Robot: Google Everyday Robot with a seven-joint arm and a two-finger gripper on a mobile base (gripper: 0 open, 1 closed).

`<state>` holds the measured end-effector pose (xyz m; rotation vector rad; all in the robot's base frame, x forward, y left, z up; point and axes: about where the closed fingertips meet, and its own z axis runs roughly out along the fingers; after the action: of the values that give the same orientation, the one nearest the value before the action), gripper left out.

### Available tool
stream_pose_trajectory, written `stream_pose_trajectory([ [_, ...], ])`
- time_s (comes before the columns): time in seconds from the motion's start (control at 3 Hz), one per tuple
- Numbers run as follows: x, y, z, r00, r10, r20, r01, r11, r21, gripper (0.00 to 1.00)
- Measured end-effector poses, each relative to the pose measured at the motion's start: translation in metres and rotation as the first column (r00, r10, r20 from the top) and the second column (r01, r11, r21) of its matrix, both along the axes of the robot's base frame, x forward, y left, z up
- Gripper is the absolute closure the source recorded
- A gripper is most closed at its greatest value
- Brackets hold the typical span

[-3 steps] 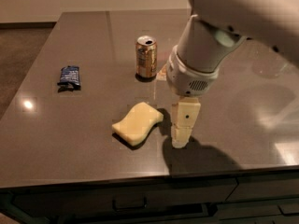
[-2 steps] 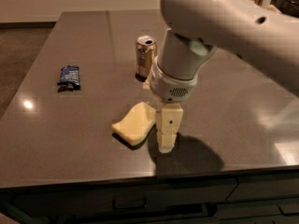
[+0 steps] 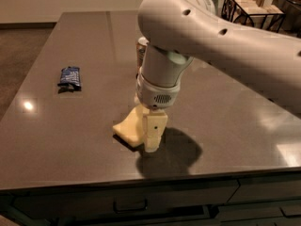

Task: Move sponge near rxbar blueberry

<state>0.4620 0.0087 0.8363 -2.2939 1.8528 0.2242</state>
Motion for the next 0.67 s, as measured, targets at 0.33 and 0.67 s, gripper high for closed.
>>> stream_pose_trajectory([
  [0.33,0.0028,0.0034,0.0008,1.0000,-0.002,-0.006,0.002,1.000,-0.005,0.41],
  [0.67,0.0051,0.0090,0.0098,1.0000,0.003,-0.001,-0.003,1.000,-0.002,0.64],
])
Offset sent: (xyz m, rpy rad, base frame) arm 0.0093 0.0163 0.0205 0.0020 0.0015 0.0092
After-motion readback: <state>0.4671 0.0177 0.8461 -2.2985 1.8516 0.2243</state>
